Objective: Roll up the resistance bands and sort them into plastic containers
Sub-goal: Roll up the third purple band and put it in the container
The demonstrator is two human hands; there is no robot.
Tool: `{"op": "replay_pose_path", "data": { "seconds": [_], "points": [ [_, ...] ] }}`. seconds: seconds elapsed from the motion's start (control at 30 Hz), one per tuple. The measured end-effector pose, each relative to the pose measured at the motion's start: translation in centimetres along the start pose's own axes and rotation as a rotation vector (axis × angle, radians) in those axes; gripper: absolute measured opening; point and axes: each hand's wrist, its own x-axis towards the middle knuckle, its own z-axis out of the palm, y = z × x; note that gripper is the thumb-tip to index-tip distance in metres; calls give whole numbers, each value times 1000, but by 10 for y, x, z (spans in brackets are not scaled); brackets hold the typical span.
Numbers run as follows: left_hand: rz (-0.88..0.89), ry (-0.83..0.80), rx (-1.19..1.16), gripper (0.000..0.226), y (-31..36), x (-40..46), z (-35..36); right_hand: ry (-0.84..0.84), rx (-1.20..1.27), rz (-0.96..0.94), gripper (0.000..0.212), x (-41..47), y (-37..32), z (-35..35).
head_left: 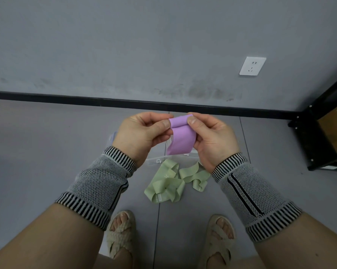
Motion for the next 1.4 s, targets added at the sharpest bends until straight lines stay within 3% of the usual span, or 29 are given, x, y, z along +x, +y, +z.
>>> {"op": "replay_pose_path", "data": {
  "seconds": [0.27,0.4,0.77,1.13,1.4],
  "points": [
    [-136,-7,-25,13,-5,1,7,83,-139,-120,9,2,5,-3],
    [-19,23,192,15,-7,1,6,57,-176,-132,14,1,6,-3],
    [66,-7,173,25,-7,2,1,0,-357,-184,14,-2,-3,-6],
    [86,15,196,17,-7,3,1,-48,-304,-178,25,1,-2,-9],
    [145,-1,251,25,-7,3,-2,-55,-260,-108,13,2,-4,-11]
  ]
}}
